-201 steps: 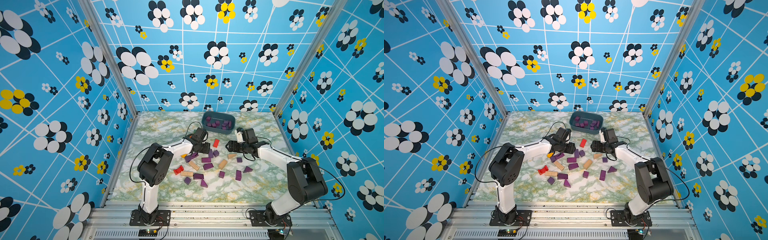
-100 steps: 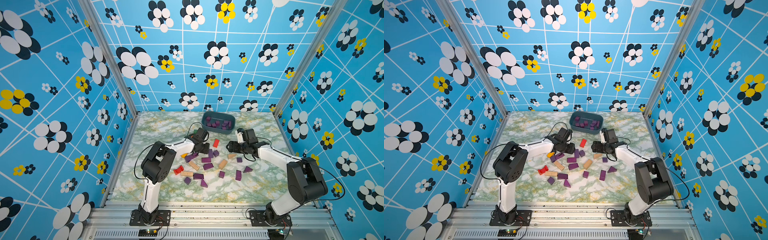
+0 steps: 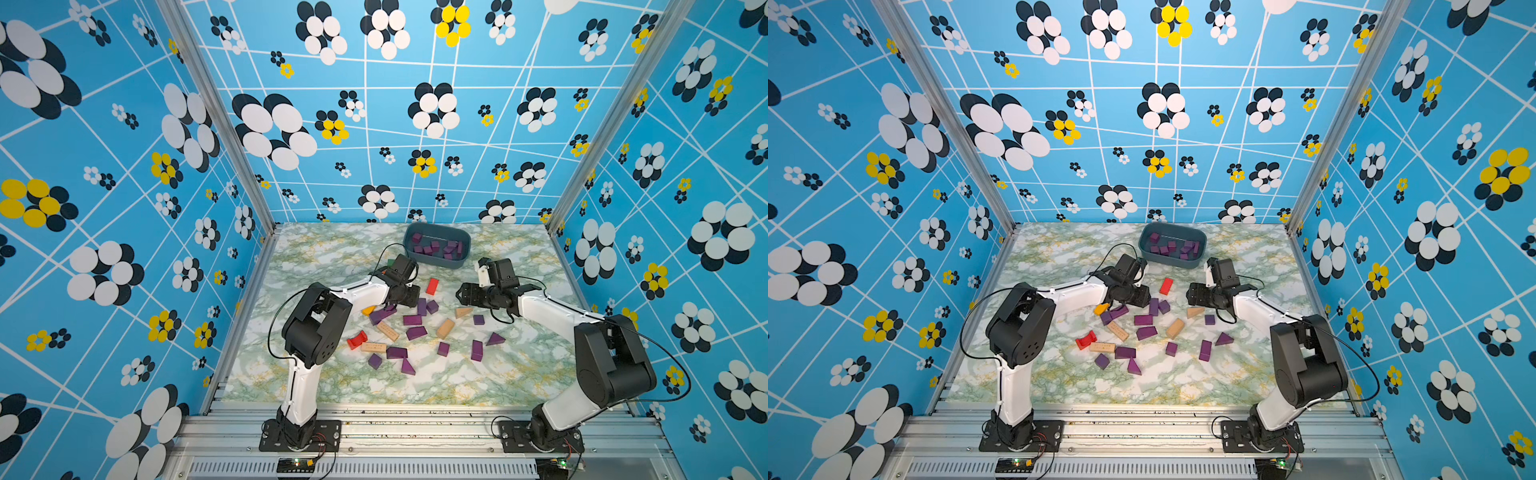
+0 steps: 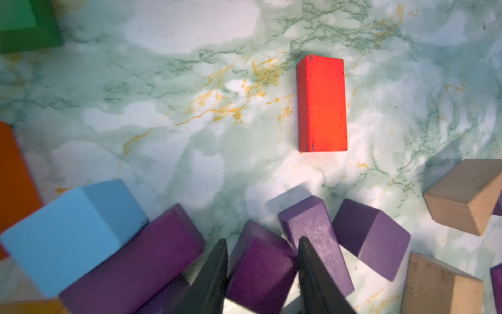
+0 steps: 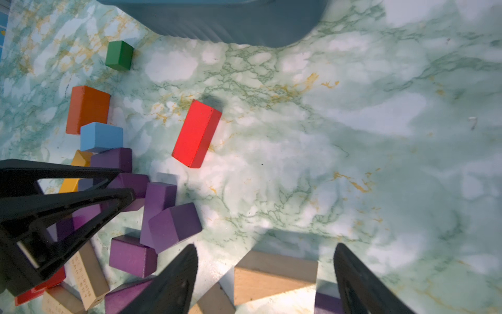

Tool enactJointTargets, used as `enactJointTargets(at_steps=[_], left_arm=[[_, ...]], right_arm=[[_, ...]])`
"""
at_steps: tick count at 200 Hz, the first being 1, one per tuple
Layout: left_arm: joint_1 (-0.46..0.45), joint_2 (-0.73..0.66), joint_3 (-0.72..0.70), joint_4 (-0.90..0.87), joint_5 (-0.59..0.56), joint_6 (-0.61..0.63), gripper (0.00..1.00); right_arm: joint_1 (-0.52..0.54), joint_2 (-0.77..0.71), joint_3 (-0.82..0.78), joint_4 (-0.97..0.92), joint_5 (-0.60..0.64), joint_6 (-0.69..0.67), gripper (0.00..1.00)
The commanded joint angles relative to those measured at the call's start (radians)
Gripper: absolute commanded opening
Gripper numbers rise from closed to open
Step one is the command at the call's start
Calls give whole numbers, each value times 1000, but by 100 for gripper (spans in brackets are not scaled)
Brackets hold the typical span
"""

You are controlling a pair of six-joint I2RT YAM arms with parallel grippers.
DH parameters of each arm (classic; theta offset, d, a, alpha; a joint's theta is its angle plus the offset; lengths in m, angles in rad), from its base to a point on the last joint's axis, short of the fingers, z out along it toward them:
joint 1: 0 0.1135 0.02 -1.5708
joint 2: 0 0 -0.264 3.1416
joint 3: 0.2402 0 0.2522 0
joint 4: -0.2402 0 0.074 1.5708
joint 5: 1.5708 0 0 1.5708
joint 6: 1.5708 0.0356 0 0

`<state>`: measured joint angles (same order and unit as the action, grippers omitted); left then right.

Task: Pick purple bricks into the storage bin
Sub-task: Pick up the building block from the center of the board, then place the building block in the storage box.

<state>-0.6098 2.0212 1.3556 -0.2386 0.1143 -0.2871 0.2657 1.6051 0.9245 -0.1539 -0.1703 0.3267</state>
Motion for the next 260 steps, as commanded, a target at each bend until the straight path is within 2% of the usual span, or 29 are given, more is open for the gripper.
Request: enactJointTargets(at_steps=[1,34,121,190,260], left_arm=[[2,-27,9,-14,-14,22,25],[5,-48,32,-14,-10,23,25],[71,-7,312,-106,20,71,26],[189,178,578,-120,118,88,25],[219,447,1006,-235,189,113,25]], right_arm=[[-11,-24,-6,-15,-2,10,81],[-18,-24,-7,-7,-14,22,81],[-39,-25,-18,15,-37,54,81],[-40,22,3,14,-35,94,81],[-40,45,-14,35,-13,123,81]])
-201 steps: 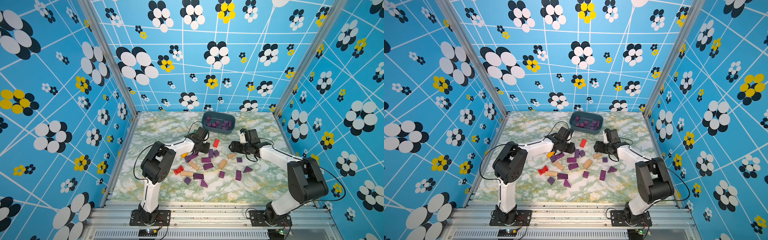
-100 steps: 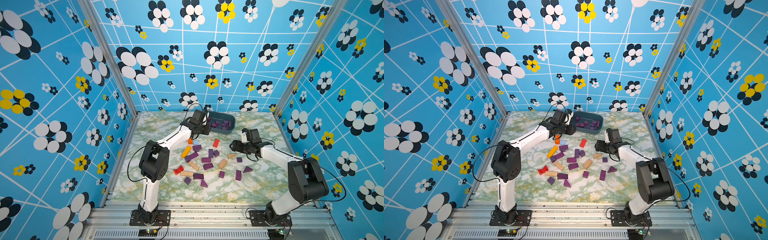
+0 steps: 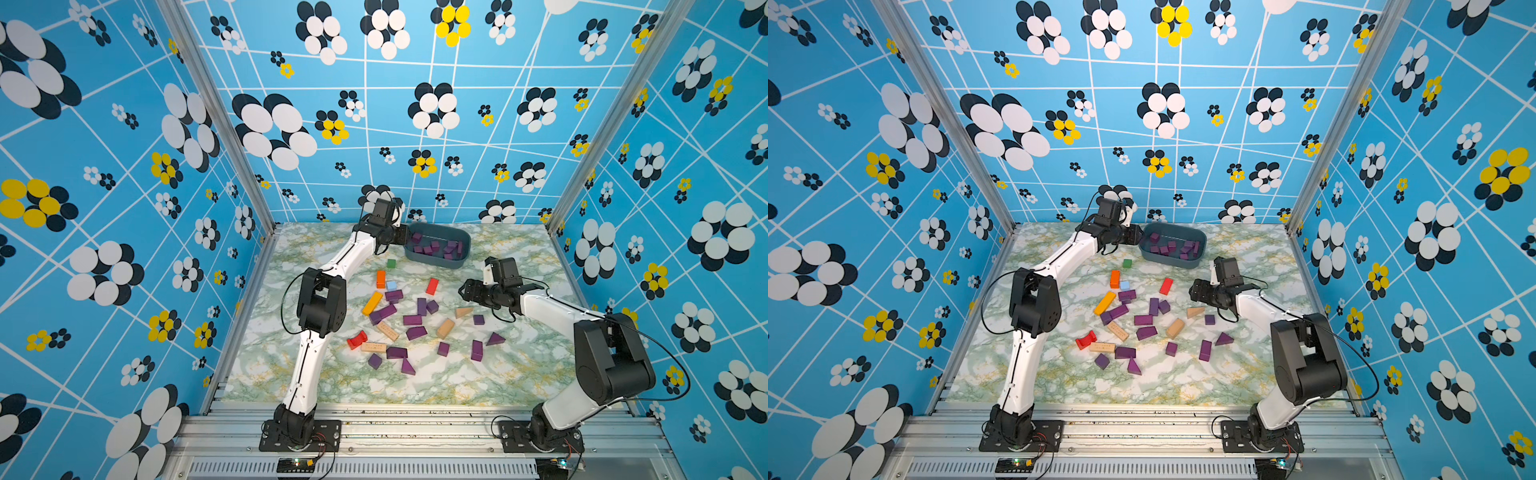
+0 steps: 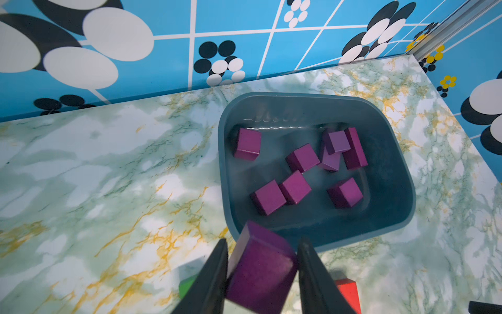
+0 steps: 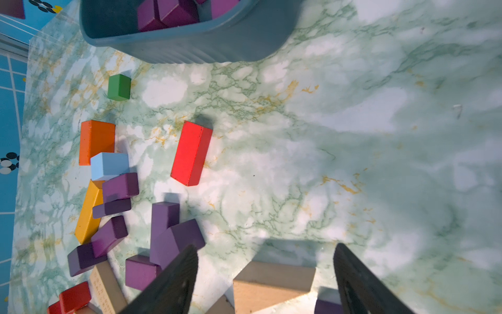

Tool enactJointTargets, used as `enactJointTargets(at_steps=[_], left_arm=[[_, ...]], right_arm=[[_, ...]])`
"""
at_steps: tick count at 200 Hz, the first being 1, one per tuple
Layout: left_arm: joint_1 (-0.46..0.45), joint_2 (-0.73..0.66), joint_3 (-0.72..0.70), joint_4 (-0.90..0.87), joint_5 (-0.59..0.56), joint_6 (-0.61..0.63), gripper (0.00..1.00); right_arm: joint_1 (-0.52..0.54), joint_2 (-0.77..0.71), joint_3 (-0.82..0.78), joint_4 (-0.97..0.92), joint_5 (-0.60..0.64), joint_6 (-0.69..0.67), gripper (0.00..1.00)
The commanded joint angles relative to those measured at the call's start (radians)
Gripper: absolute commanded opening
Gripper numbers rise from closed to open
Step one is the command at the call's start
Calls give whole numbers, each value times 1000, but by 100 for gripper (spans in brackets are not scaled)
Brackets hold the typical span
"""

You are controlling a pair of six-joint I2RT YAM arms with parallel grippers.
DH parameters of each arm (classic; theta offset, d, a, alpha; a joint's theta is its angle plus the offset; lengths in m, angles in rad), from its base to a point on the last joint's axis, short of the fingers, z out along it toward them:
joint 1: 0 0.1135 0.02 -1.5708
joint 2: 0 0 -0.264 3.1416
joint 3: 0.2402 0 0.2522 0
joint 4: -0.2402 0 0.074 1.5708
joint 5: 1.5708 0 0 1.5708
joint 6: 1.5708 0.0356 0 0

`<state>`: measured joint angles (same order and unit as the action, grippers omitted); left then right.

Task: Pick purple bricks into the storage bin
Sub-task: Place the building block in the storage box.

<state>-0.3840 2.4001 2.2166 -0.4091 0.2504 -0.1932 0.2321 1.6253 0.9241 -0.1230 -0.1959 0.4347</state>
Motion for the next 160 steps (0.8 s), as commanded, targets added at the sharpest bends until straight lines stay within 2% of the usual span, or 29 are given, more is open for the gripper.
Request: enactJointTargets(at_steps=[1,30,48,66,73,91,96,100,103,139,160], left_arm=[[-7,73,151,-66,54,19,25],[-9,167,290,-117,68,6,25],[-12,189,304,-110,79,-5,27],[-15,197,304,-98,88,-12,34],[-18,199,304,-93,91,-12,42],[-24,194,304,-93,89,-1,70],[-26,192,302,-92,87,5,82],[-30,189,301,-92,85,12,97],[-30,186,301,-93,82,15,100],[-41,144,274,-81,49,36,99],[-47,79,208,-53,38,45,99]], right_arm=[[-6,25,-14,4,14,15,81],[-7,33,-22,12,18,19,81],[-9,40,-22,13,16,17,81],[-8,41,-25,16,16,15,81],[-7,42,-27,17,16,15,81],[-9,42,-29,17,13,14,82],[-9,42,-28,17,12,13,82],[-9,40,-30,16,12,14,82],[-10,40,-28,17,12,13,82],[-9,7,-27,-20,53,-27,82],[-8,-30,-29,-55,95,-63,83]])
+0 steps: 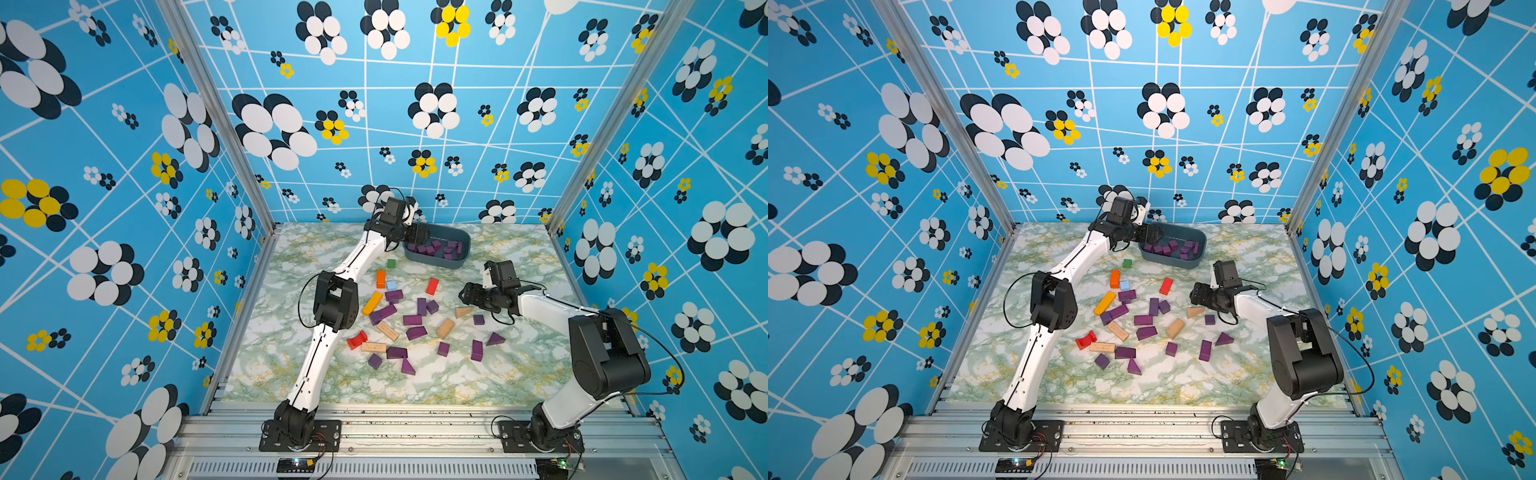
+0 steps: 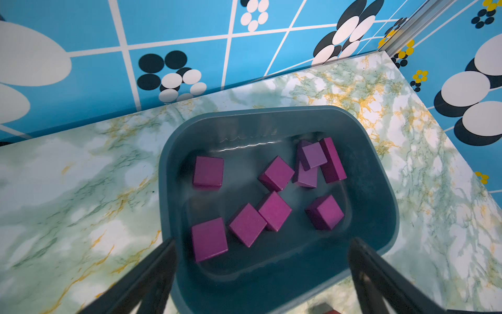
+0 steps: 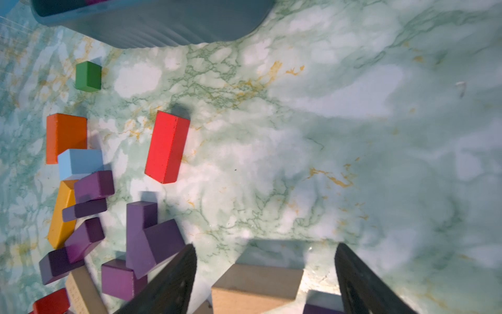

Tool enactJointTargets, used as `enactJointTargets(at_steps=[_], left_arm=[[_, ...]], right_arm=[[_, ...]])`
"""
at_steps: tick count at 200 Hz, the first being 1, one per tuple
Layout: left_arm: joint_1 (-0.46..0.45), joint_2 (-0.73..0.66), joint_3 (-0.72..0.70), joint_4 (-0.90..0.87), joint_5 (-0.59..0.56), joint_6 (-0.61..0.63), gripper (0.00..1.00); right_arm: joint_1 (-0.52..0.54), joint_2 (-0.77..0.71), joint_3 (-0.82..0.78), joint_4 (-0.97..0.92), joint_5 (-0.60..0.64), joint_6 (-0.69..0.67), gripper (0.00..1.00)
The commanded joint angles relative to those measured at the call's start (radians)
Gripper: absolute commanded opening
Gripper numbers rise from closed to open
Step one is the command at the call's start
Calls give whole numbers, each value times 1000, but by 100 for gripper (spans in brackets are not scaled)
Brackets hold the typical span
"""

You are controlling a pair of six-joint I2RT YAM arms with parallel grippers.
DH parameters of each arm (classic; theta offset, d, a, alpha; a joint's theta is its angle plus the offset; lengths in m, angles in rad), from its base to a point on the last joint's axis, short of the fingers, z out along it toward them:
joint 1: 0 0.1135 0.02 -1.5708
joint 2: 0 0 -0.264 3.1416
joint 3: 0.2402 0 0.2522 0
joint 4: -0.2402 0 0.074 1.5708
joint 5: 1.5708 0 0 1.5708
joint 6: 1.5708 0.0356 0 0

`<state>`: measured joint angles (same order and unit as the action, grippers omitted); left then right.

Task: Pick purple bricks into the storage bin
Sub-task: Place the building block in the storage box, then pick up the building block from the center of the board.

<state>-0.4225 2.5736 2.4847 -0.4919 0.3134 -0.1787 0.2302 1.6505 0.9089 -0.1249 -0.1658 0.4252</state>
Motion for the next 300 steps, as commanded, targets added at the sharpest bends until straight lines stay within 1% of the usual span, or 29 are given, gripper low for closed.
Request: enactJointTargets(at_steps=[1,9,26,57,94,118,140,166,192,214,266,300], left_arm=[[-9,-98,-64,32,-26,31,99],[-12,-135,-104,53,-35,40,99],[-23,-241,-239,142,-58,54,100],[-35,-495,-610,397,-93,62,99],[-35,-785,-1039,719,-156,0,100],[-36,-926,-1241,823,-157,-38,100],[-35,-1007,-1380,873,-155,-82,100],[-35,-1076,-1478,886,-158,-121,100],[-35,-1119,-1532,880,-159,-132,100],[-36,-1114,-1524,858,-168,-149,100],[-40,-1083,-1510,893,-106,-215,99],[-45,-1090,-1514,879,-94,-216,100]], right_arm=[[-6,-56,-13,-55,66,-54,83],[-6,-66,-9,-73,73,-66,83],[-6,-79,4,-120,91,-81,83],[-5,-105,7,-188,131,-92,82],[-1,-126,-7,-246,134,-76,75],[7,-136,-32,-260,135,-59,70],[11,-144,-65,-239,121,-42,67],[19,-140,-89,-224,117,-18,63],[30,-122,-97,-221,123,-10,59],[38,-106,-100,-222,130,-12,57],[47,-97,-97,-247,185,-29,56],[56,-80,-87,-256,205,-35,50]])
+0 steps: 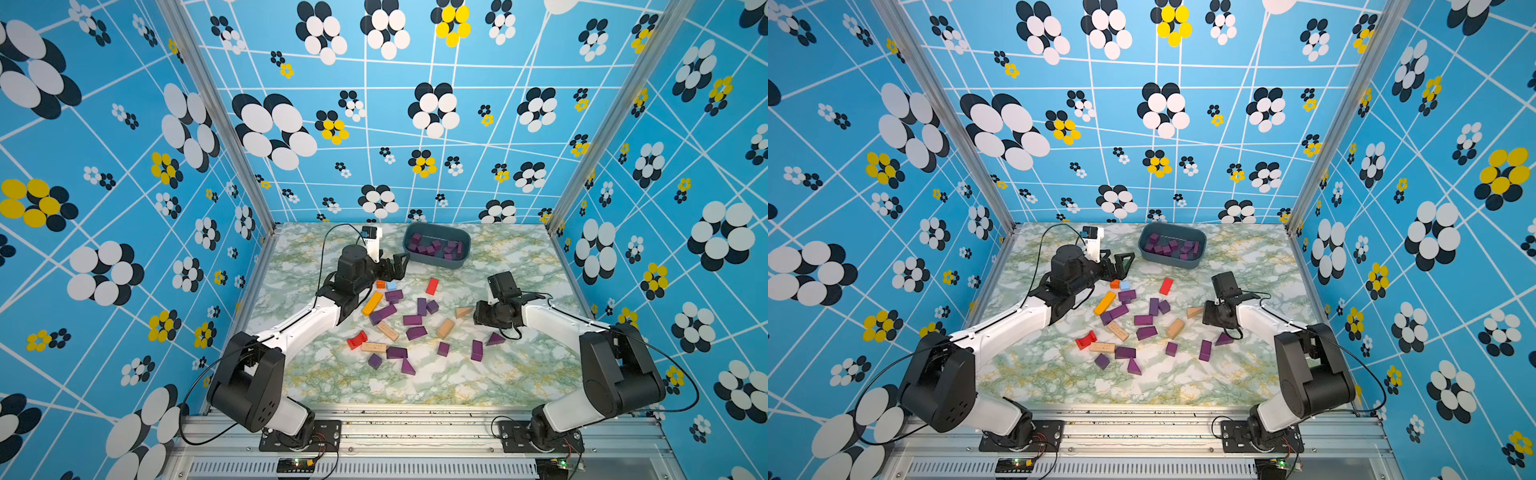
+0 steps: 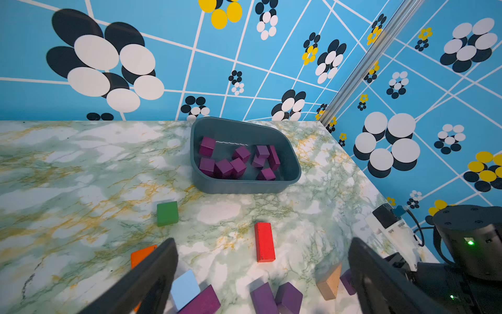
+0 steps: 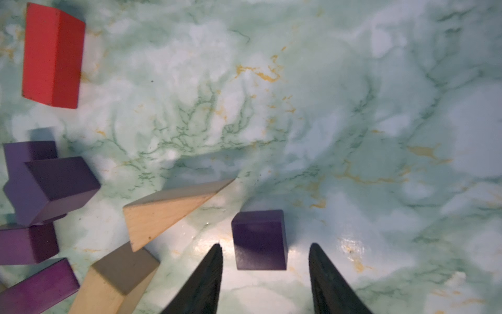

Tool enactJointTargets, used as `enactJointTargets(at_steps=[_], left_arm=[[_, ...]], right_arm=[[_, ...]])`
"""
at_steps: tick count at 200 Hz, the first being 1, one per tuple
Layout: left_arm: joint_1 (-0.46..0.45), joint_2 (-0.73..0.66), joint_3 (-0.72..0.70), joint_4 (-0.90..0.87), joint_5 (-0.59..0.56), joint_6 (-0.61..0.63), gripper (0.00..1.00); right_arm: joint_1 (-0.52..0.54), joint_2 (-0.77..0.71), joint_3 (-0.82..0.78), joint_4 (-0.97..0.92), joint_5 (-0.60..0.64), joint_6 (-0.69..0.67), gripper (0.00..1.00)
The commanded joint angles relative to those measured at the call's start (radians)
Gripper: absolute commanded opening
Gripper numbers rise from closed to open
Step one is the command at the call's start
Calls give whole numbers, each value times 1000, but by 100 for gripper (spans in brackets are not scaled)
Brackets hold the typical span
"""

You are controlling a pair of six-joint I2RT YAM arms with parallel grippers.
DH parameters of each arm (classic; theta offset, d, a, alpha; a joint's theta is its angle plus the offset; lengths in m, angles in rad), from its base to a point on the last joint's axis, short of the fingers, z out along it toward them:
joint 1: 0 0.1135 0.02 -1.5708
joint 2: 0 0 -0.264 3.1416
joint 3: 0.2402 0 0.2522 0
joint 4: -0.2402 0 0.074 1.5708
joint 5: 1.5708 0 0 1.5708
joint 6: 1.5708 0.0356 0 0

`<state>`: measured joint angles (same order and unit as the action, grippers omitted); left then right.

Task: Pick purple bricks into the storage bin
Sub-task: Pick up the building block from the center of the board, then place the building block in the storage box.

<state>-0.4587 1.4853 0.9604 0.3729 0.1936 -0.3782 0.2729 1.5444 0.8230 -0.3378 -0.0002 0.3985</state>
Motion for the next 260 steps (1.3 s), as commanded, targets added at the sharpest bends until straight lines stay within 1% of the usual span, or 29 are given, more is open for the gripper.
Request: enactJointTargets(at_steps=[1,65,70,86,107,118,134,163,187,200,217,260], left_arm=[[-8,-2,10,13,26,-17,100],[-14,-28,-26,-23,22,-15,100],[-14,-28,-27,-25,21,-15,99],[-15,-22,-20,-31,23,-26,99],[-16,-16,13,-38,52,-42,99],[-19,-15,32,-44,66,-44,100],[-20,-17,49,-57,79,-47,99],[-20,-22,60,-81,84,-50,100],[-16,-23,65,-108,66,-38,99],[-8,-18,82,-126,61,-42,99],[7,-4,117,-147,84,-48,99],[23,21,184,-212,105,-38,99]], right_arm=[[13,26,-1,-43,40,-8,50],[30,86,29,-26,29,-7,46],[34,93,34,-28,29,-6,44],[35,110,47,-31,14,-17,33],[35,116,67,-50,17,-49,16],[35,109,85,-70,16,-67,11],[34,85,114,-87,-1,-72,11],[34,26,185,-66,-53,-33,12],[31,34,277,-12,-92,-21,11],[22,66,325,36,-125,-23,11],[-4,136,424,66,-169,-14,11],[-52,375,720,49,-208,-1,11]])
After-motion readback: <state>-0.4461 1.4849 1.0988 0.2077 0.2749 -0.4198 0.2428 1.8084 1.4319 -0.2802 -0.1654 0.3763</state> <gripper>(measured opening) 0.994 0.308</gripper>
